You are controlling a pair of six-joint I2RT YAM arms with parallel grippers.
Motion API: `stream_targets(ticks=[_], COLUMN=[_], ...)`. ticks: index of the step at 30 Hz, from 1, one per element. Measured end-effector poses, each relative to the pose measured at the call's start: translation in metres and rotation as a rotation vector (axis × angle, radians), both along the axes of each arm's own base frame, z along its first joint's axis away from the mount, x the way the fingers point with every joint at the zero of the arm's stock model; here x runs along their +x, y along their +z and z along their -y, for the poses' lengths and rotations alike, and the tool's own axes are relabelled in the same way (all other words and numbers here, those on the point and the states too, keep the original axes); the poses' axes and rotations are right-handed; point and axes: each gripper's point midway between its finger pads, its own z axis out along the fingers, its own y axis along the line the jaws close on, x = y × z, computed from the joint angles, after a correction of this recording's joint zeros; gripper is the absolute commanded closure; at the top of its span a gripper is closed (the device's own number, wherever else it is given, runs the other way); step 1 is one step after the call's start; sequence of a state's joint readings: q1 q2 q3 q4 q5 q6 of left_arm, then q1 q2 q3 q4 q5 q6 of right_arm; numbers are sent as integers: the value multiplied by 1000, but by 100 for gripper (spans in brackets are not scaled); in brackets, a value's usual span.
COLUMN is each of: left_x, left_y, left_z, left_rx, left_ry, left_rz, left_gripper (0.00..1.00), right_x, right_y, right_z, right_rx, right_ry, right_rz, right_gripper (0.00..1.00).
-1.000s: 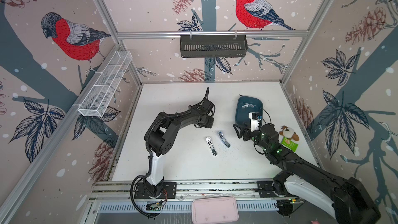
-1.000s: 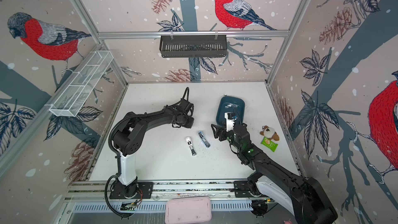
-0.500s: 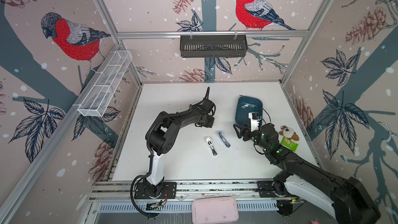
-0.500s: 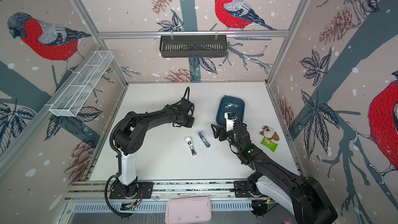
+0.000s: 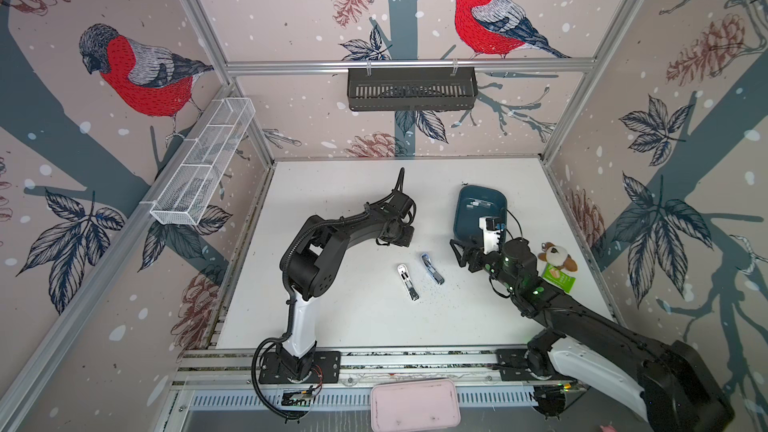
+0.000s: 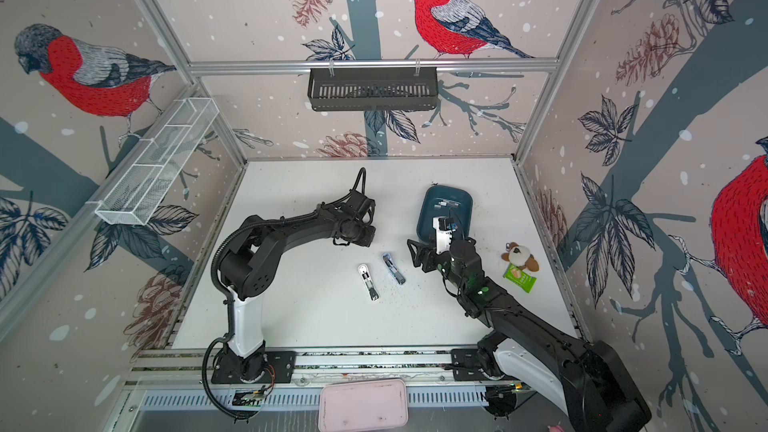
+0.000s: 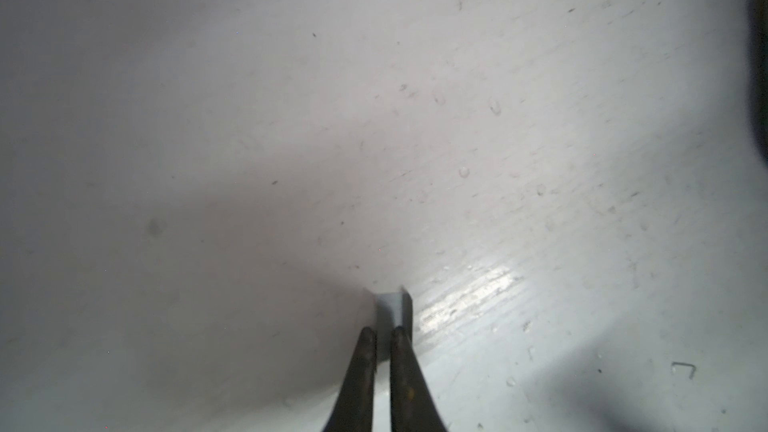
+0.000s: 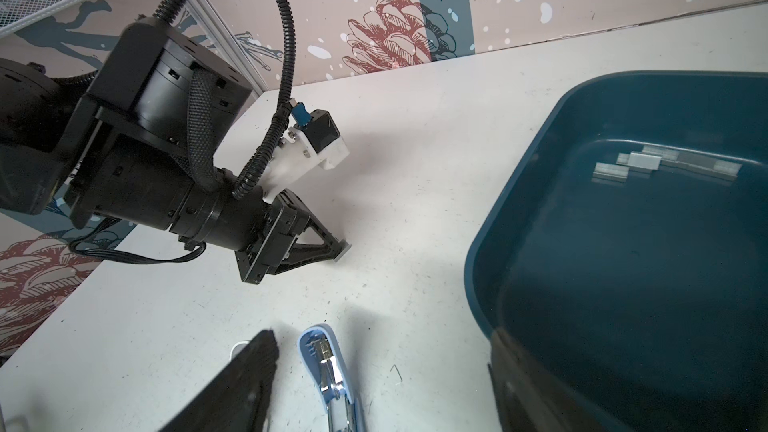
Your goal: Load the staples into the stapler
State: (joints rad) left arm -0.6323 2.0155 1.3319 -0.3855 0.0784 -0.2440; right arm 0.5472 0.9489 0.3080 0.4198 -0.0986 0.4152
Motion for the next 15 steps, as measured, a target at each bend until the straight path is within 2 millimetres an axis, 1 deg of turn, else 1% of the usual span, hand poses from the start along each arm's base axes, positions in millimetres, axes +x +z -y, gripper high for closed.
stream_targets(ticks=[9, 12, 15], left_x=[1, 0, 0], left_y=[-1, -1, -1], left_z=[-1, -2, -2], left_rx=[9, 10, 4], left_ry=[-2, -1, -1], left_rz=[4, 5, 11], left_gripper=[98, 100, 100], right_x=[0, 0, 0], right_y=[0, -1, -1], right_z=[0, 0, 0], right_rx=[-1, -2, -3], right_ry=[-2, -2, -2], right_rz=[0, -1, -3], right_gripper=[19, 19, 19])
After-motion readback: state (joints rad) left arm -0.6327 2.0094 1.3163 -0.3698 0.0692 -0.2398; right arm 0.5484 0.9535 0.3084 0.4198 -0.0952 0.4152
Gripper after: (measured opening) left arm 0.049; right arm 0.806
